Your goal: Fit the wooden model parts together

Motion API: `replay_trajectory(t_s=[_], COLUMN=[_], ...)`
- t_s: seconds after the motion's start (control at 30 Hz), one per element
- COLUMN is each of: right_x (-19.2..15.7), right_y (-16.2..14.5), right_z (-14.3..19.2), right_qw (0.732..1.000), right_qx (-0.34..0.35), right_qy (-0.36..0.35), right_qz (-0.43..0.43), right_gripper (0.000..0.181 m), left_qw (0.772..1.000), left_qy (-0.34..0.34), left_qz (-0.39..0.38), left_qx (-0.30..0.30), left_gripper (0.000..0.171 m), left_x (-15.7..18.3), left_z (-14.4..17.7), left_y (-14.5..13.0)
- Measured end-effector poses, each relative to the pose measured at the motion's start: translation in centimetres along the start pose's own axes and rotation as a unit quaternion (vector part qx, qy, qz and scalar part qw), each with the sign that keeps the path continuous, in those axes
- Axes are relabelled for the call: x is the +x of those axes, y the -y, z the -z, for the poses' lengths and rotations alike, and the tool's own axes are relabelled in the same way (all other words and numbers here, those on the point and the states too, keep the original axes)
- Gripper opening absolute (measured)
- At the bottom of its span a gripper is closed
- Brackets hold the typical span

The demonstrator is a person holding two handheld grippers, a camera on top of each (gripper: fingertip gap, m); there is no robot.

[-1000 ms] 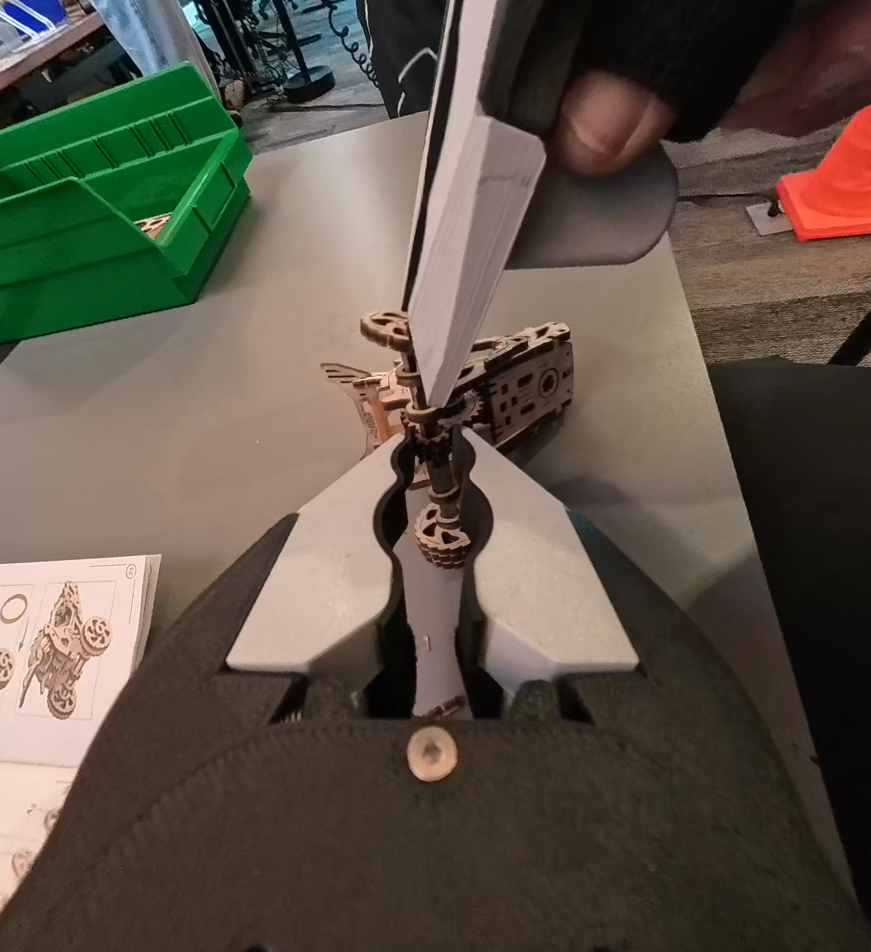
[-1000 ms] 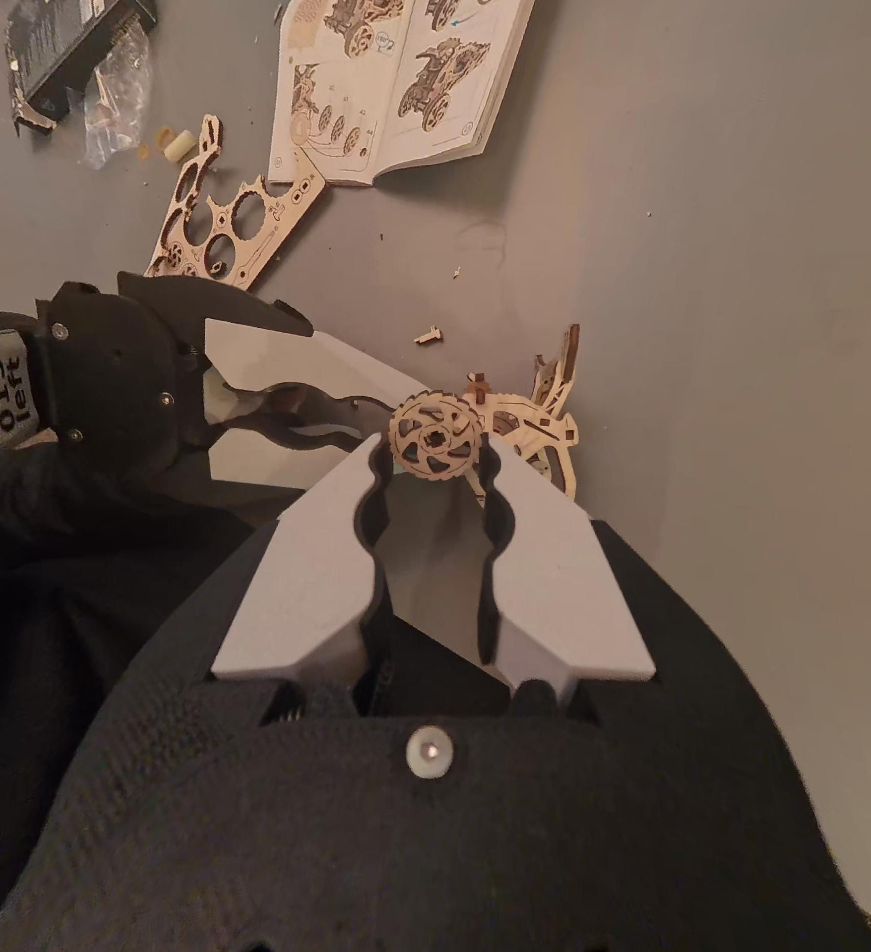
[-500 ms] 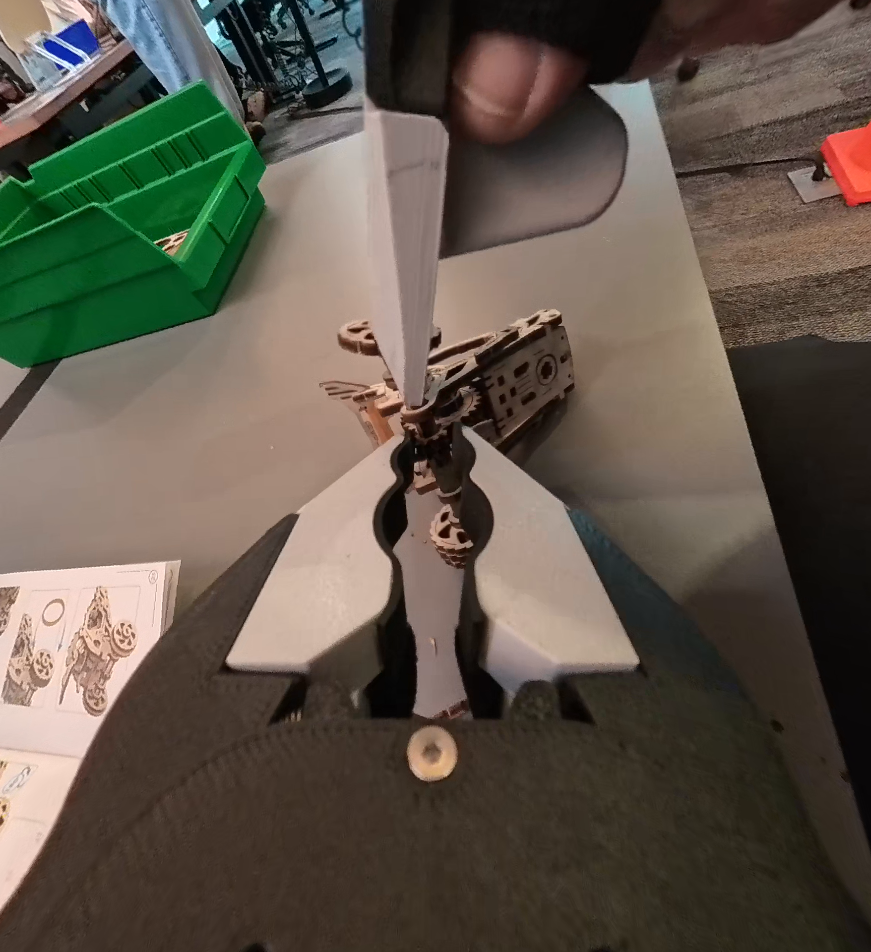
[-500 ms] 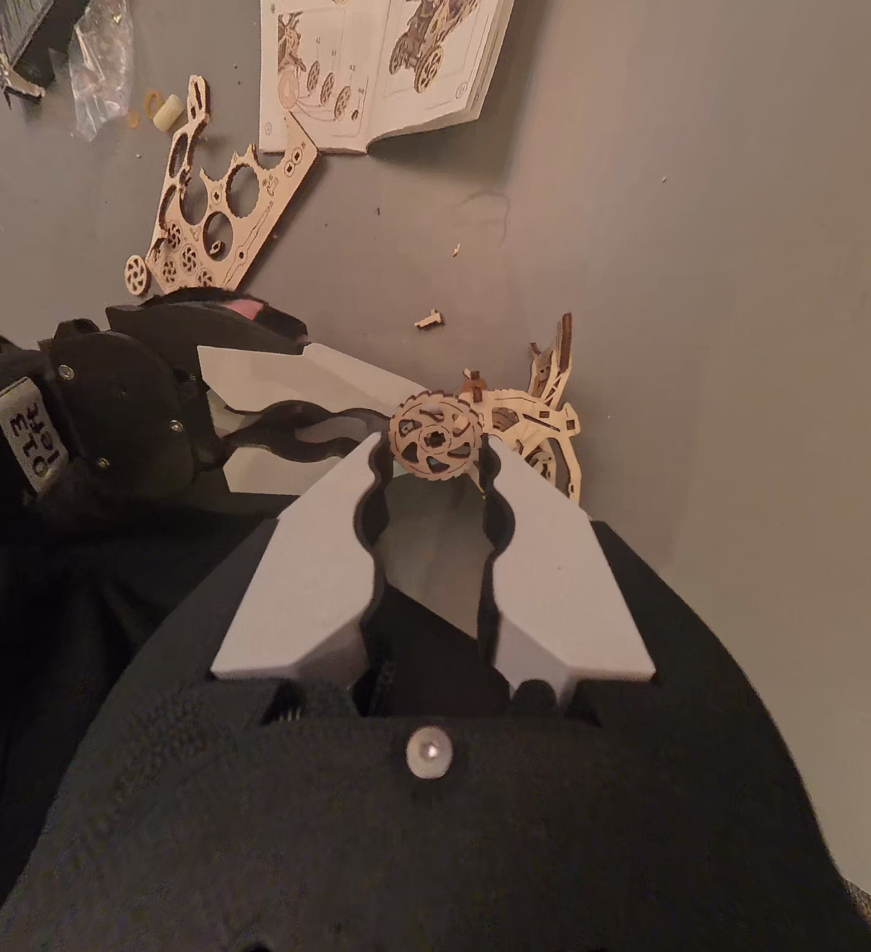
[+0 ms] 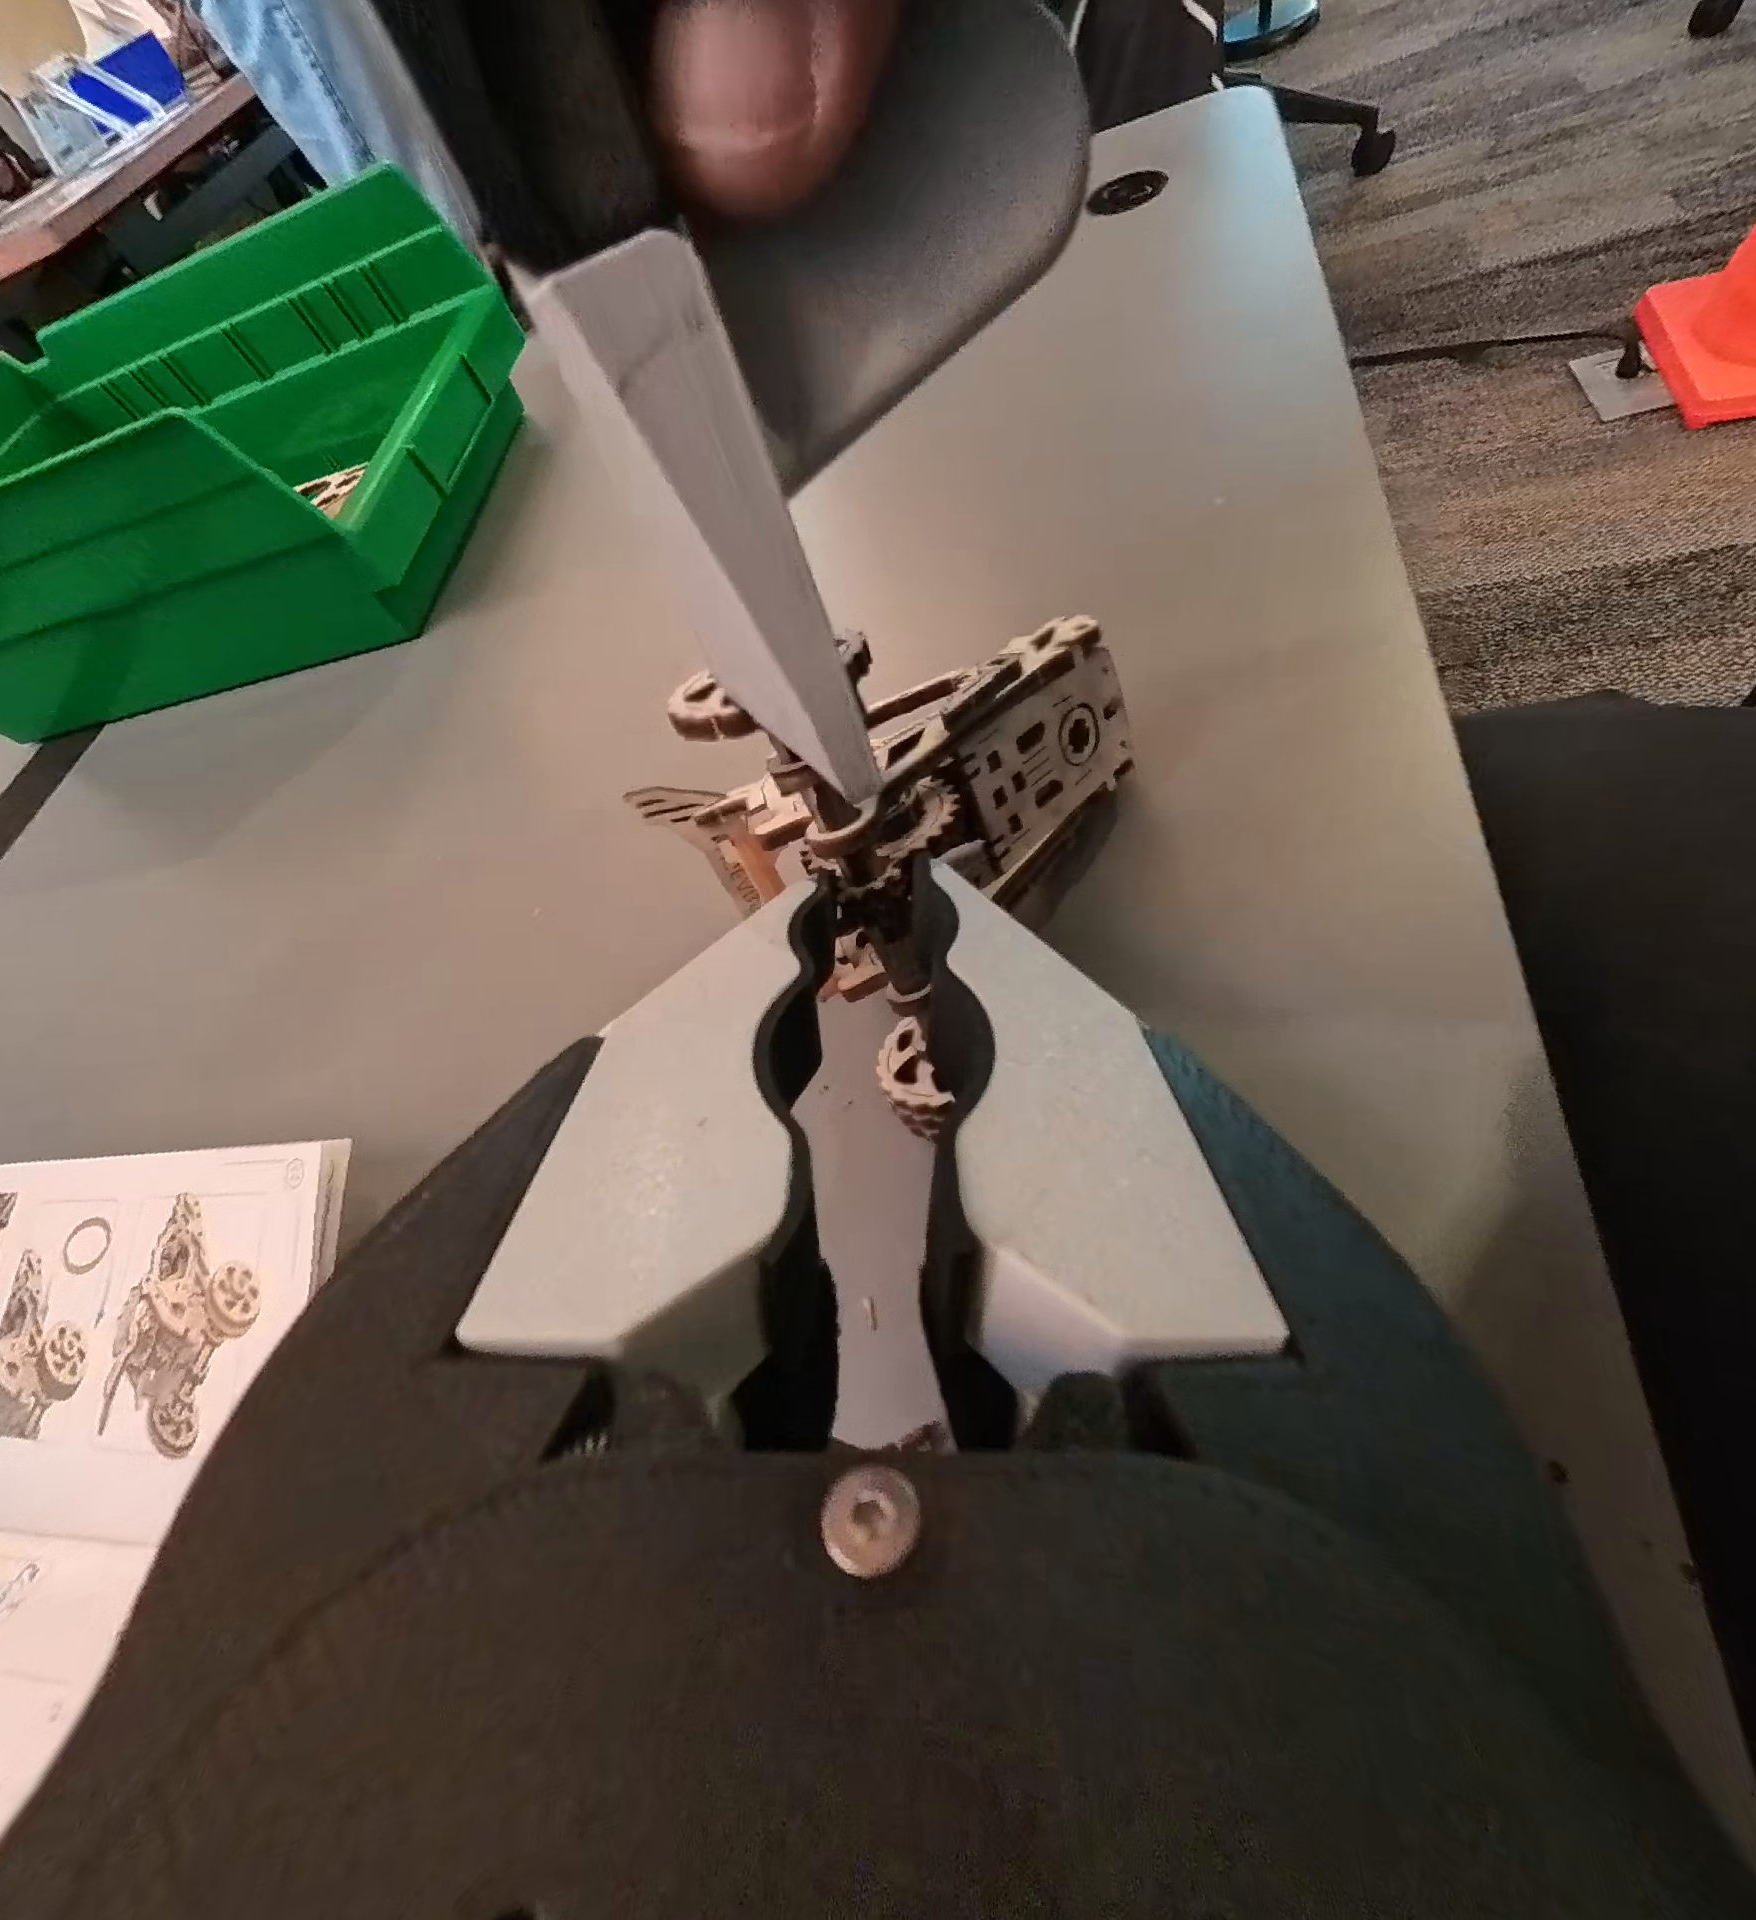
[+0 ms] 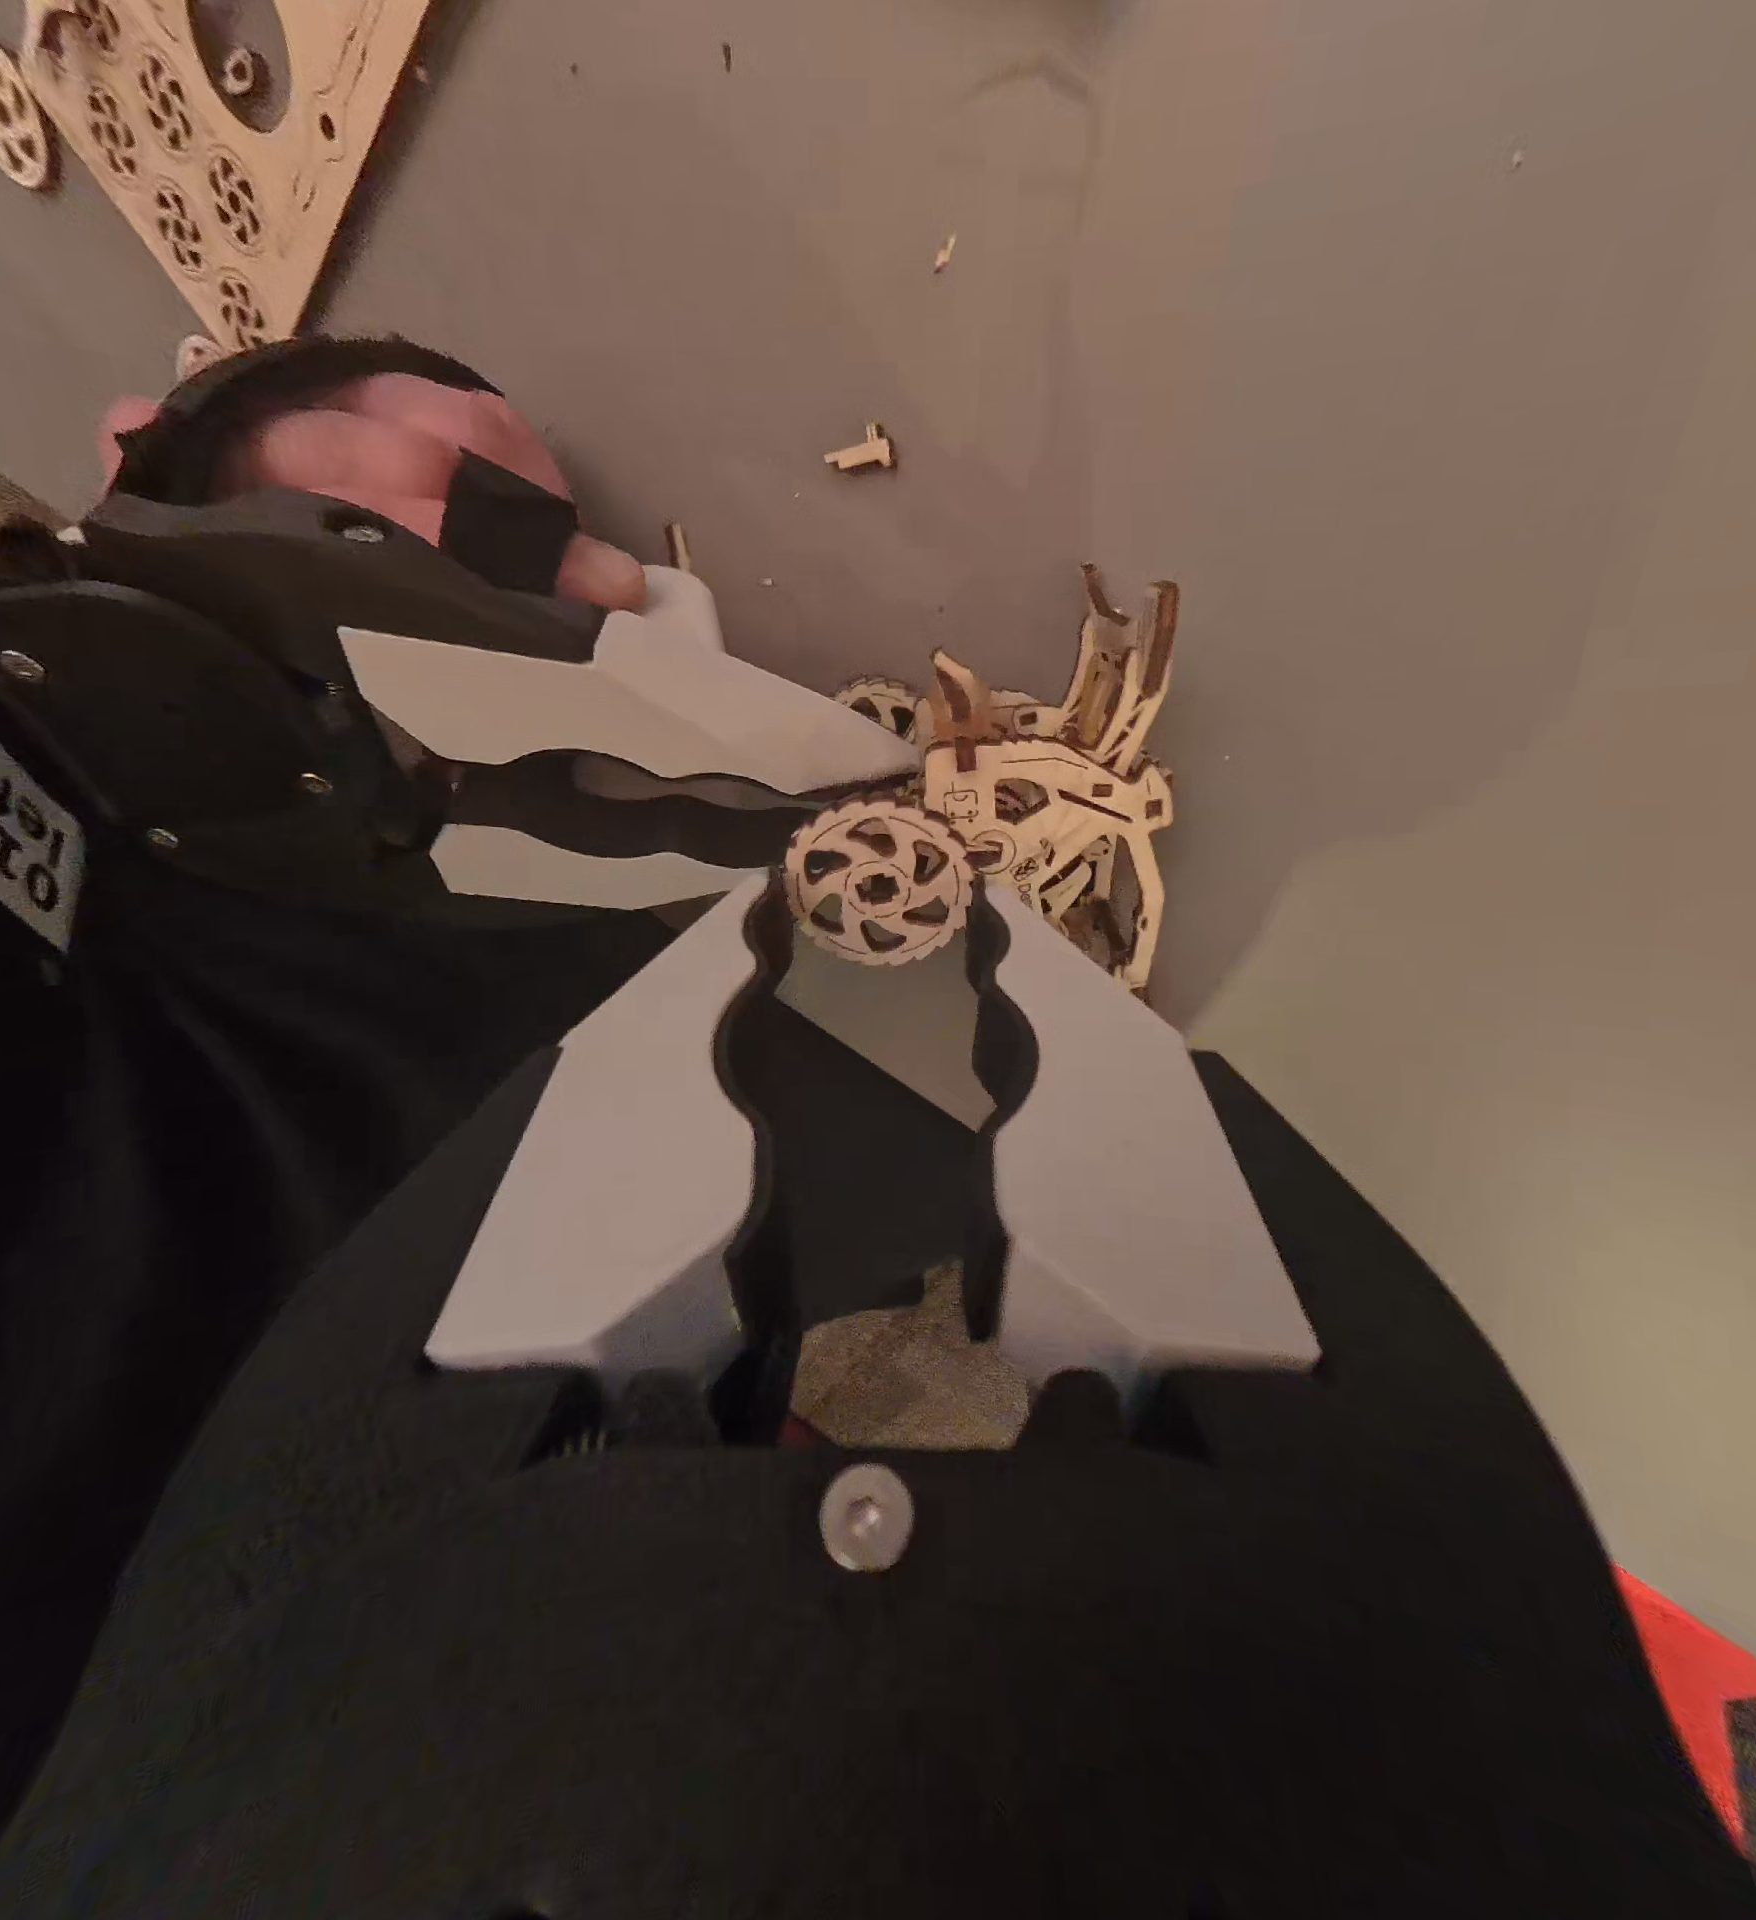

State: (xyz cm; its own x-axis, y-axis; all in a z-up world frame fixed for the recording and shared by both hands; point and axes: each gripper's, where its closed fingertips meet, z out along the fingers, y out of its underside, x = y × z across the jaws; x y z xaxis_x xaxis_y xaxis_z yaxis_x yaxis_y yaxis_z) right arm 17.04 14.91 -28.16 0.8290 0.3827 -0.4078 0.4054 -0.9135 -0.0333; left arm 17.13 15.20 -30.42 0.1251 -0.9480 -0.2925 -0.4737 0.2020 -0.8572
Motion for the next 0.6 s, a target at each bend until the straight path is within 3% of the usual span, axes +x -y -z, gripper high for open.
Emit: replay_trajectory(t_s=[0.07,0.3,0.4,0.5,0.6], right_x=[0.0,0.2,0.4,0.1,0.1], right_y=[0.3,0.6,0.6,0.7,0.8], right_z=[0.0,0.1,0.1,-0.1,-0.1], right_qw=[1.000,1.000,1.000,1.000,1.000], right_qx=[0.002,0.019,0.017,0.016,0.019], right_qy=[-0.008,-0.005,-0.009,-0.005,-0.007], right_qz=[0.002,-0.001,0.004,0.011,0.014], right_gripper=[0.032,0.032,0.032,0.033,0.032], left_qw=[1.000,0.999,0.999,0.995,0.997], left_qy=[-0.004,-0.037,-0.022,-0.002,-0.005], left_qz=[0.007,0.024,0.035,0.070,0.050], left_qx=[-0.001,0.007,0.033,0.072,0.063], left_gripper=[0.012,0.037,0.063,0.074,0.069], left_x=[-0.1,0.3,-1.2,-3.1,-2.1], left_z=[0.1,0.1,1.1,2.0,0.8], left_y=[-0.1,0.4,1.2,2.5,3.2])
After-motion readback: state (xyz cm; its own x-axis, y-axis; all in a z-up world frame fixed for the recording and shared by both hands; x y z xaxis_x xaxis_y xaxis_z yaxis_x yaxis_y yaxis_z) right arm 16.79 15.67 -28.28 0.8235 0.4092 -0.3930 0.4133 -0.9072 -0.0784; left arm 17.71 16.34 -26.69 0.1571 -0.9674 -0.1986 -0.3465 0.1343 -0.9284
